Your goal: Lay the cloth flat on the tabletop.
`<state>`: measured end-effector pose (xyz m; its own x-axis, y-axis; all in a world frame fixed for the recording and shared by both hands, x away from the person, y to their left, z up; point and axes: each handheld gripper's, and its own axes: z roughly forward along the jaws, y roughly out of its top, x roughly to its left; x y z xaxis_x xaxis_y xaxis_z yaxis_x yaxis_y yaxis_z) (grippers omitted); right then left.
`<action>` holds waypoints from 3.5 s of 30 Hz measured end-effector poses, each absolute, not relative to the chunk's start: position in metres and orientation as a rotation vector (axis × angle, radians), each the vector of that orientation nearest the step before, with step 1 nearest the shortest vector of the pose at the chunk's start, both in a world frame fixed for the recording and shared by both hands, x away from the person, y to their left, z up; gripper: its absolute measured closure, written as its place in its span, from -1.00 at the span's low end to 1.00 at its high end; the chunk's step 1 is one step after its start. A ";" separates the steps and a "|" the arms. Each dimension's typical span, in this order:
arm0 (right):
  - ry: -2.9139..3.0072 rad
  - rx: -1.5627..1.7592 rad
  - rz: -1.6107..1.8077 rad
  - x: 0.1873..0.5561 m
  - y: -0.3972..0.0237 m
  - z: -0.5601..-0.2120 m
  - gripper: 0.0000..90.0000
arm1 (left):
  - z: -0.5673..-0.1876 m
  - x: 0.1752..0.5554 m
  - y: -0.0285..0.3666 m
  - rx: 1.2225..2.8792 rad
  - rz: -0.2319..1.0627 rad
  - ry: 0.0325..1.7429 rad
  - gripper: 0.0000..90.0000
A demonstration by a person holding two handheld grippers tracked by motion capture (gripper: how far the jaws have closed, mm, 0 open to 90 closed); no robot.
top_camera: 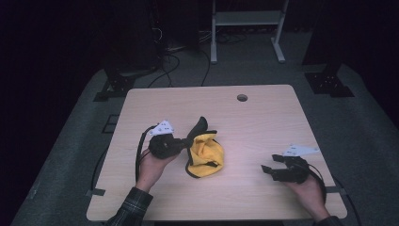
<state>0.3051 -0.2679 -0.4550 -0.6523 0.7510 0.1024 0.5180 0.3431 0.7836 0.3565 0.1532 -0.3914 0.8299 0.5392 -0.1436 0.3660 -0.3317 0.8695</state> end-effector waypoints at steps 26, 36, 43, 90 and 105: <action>2.509 0.947 1.347 0.346 -0.168 -0.445 0.91 | -0.369 0.355 0.173 1.835 0.253 0.687 0.92; 2.404 0.930 1.285 0.351 -0.198 -0.421 0.92 | -0.368 0.360 0.198 1.791 0.277 0.751 0.92; 2.373 0.941 1.241 0.358 -0.210 -0.420 0.92 | -0.381 0.368 0.204 1.805 0.260 0.804 0.92; 2.710 0.579 1.048 0.339 -0.104 -0.470 0.89 | -0.408 0.382 0.232 1.850 0.386 0.990 -0.37; 2.639 0.750 1.080 0.330 -0.208 -0.441 0.92 | -0.410 0.382 0.228 1.871 0.371 0.978 -0.38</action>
